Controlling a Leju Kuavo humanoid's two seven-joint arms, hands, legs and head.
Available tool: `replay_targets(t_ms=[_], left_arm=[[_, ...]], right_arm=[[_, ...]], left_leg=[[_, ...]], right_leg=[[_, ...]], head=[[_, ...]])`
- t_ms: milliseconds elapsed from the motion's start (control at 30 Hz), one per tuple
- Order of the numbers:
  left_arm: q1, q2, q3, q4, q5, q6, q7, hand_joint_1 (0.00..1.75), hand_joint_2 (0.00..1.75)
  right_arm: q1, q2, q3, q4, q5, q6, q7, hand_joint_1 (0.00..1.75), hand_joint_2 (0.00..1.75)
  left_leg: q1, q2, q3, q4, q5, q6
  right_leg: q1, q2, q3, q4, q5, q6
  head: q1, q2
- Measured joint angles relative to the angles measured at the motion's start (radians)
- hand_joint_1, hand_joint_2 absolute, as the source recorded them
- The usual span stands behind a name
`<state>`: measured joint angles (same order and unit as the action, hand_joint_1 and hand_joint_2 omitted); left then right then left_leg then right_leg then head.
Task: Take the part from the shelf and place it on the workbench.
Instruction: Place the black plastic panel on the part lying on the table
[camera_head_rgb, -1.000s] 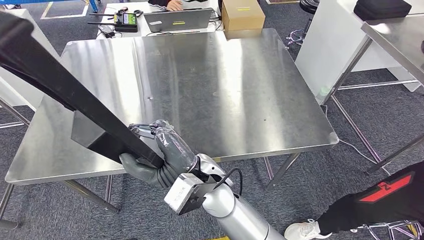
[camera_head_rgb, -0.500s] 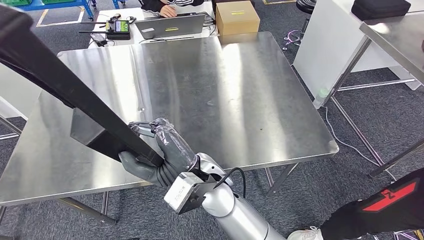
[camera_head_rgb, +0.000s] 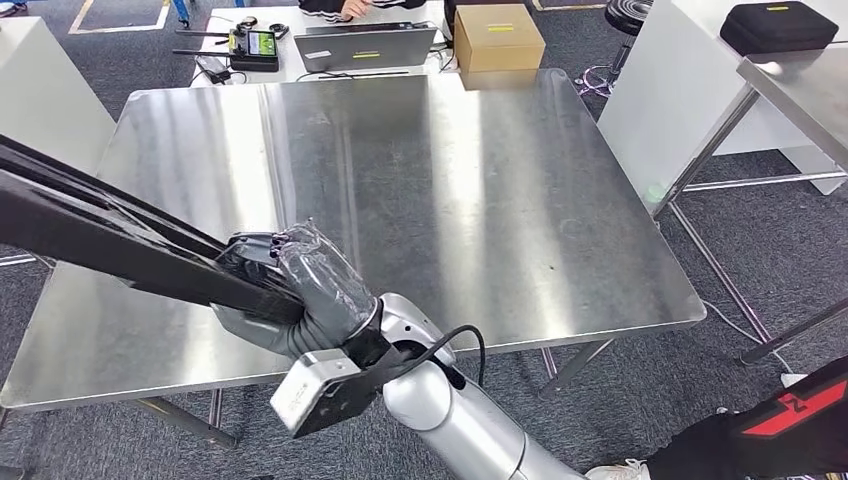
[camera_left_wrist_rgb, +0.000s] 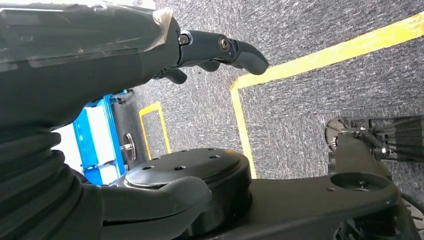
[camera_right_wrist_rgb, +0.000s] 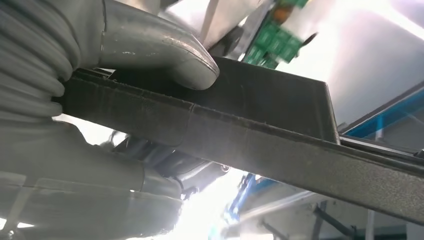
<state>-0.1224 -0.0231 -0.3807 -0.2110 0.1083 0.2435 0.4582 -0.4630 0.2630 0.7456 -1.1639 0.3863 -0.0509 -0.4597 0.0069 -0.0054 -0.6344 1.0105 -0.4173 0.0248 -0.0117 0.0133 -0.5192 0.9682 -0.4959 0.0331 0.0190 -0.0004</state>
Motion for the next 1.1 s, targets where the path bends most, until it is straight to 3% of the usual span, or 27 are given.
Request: replay_targets(t_ms=[300, 500, 567, 767, 933, 1100], left_arm=[[-0.014, -0.006, 0.0, 0.0, -0.036, 0.002, 0.0, 0.0, 1.75], [-0.03, -0.014, -0.001, 0.0, -0.051, 0.0, 0.0, 0.0, 1.75], [-0.036, -0.016, -0.001, 0.0, -0.057, 0.0, 0.0, 0.0, 1.75], [-0.054, -0.03, -0.003, 0.0, -0.077, -0.002, 0.0, 0.0, 1.75], [-0.058, -0.035, -0.007, 0.0, -0.091, -0.006, 0.0, 0.0, 1.75], [-0.059, -0.035, -0.011, 0.0, -0.096, -0.013, 0.0, 0.0, 1.75]], right_arm=[[-0.182, 0.065, 0.052, 0.155, 0.327, -0.174, 0.156, 1.75, 1.75], [-0.268, 0.086, 0.099, 0.262, 0.366, -0.185, 0.221, 1.75, 1.75], [-0.304, 0.089, 0.126, 0.3, 0.4, -0.186, 0.282, 1.75, 1.75], [-0.453, 0.089, 0.231, 0.49, 0.439, -0.178, 0.478, 1.75, 1.75], [-0.549, 0.071, 0.246, 0.699, 0.474, -0.198, 0.552, 1.75, 1.75], [-0.591, 0.021, 0.243, 0.815, 0.51, -0.185, 0.612, 1.75, 1.75]], left_leg=[[0.0, 0.001, 0.001, 0.0, 0.002, 0.005], [0.003, 0.001, 0.001, 0.0, 0.002, 0.005], [0.003, 0.001, 0.001, 0.0, 0.002, 0.005], [0.004, 0.001, 0.001, 0.0, 0.002, 0.004], [0.004, 0.001, 0.002, 0.0, 0.003, 0.005], [0.002, 0.001, 0.002, 0.001, 0.003, 0.006]], right_leg=[[-0.002, 0.0, -0.002, 0.0, 0.003, 0.009], [-0.001, -0.001, 0.006, 0.0, 0.004, 0.009], [-0.001, -0.001, 0.005, 0.0, 0.004, 0.009], [-0.001, -0.001, 0.005, 0.001, 0.004, 0.009], [-0.001, -0.001, 0.006, 0.001, 0.004, 0.009], [-0.001, -0.001, 0.007, 0.001, 0.005, 0.01]], head=[[0.0, 0.0], [0.0, 0.0], [0.0, 0.0], [0.0, 0.0], [0.0, 0.0], [0.0, 0.0]])
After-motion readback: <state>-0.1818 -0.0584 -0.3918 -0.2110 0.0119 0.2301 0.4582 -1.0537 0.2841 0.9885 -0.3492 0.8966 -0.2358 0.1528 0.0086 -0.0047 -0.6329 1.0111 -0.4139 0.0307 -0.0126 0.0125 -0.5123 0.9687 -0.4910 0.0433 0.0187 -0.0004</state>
